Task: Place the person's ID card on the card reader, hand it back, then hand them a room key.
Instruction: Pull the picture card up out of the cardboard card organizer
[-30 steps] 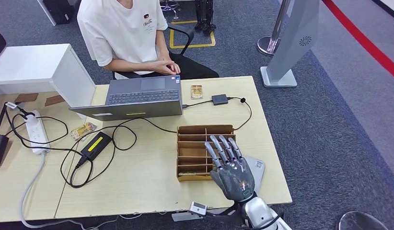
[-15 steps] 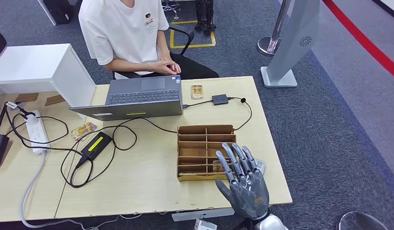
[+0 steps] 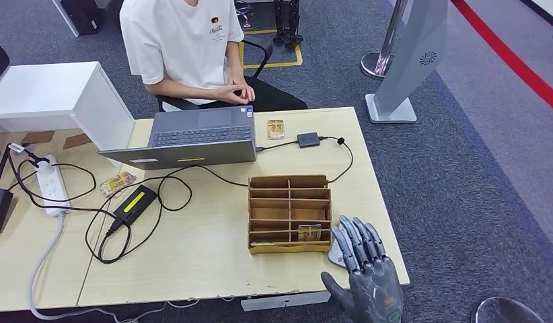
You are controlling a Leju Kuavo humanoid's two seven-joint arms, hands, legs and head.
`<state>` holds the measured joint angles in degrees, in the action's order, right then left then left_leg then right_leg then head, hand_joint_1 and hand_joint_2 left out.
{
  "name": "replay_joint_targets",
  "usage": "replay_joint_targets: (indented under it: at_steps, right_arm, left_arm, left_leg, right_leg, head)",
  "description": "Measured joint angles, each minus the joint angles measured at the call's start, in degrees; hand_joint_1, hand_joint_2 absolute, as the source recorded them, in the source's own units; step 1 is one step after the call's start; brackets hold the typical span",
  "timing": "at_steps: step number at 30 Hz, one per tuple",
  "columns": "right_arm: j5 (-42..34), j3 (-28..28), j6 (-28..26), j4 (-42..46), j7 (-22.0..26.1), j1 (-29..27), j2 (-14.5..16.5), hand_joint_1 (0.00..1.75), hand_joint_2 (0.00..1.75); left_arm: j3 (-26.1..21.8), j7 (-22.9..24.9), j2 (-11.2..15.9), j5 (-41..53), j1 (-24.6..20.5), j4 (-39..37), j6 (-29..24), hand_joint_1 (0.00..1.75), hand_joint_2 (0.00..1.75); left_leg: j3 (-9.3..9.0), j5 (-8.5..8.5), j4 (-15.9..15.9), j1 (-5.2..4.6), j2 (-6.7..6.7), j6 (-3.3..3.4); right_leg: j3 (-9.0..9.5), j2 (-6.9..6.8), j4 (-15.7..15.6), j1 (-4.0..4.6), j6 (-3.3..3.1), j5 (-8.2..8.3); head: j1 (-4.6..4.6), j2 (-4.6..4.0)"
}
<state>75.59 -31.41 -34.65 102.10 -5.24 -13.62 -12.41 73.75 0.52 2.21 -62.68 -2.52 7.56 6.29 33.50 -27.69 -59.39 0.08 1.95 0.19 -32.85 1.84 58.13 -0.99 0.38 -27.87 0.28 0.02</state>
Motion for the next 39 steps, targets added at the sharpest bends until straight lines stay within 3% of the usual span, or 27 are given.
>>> replay_joint_targets:
  at_steps: [9, 18, 34, 39]
  right_arm:
    - [-5.3, -3.6, 5.8, -4.2, 0.1, 3.1, -4.1, 0.0, 1.75]
    - [-6.3, -5.2, 6.9, -8.8, 1.4, 6.4, -4.3, 0.0, 1.75]
    - [-5.0, -6.3, 6.6, -14.8, 4.8, 11.1, 1.2, 0.0, 1.75]
    - [-5.0, -7.5, 6.9, -16.7, 6.2, 13.4, 4.2, 0.0, 1.75]
  left_arm:
    - [0.0, 0.1, 0.0, 0.0, 0.0, 0.0, 0.3, 0.0, 1.75]
    - [0.0, 0.1, 0.1, 0.3, -0.1, 0.0, 0.6, 0.0, 1.75]
    - [1.0, 0.3, 0.1, 0.3, -0.3, 0.0, 0.7, 0.0, 1.75]
    - [1.3, 0.3, 0.1, 0.5, -0.4, 0.0, 0.9, 0.0, 1.75]
  left_leg:
    - [0.0, 0.0, 0.0, 0.0, 0.01, 0.0]
    - [0.0, 0.01, 0.0, 0.0, 0.01, -0.01]
    - [0.01, 0.02, 0.0, 0.01, 0.01, -0.02]
    - [-0.01, 0.04, 0.0, 0.02, 0.0, -0.04]
  right_leg:
    - [-0.01, -0.01, 0.0, 0.0, 0.0, 0.01]
    - [-0.01, 0.0, 0.0, 0.01, -0.01, 0.01]
    - [-0.01, -0.01, 0.0, 0.02, -0.02, 0.01]
    - [-0.01, 0.01, 0.0, 0.03, -0.02, 0.02]
  head:
    - [0.01, -0.01]
    - [0.01, -0.02]
    - [0.01, -0.02]
    - [0.0, -0.02]
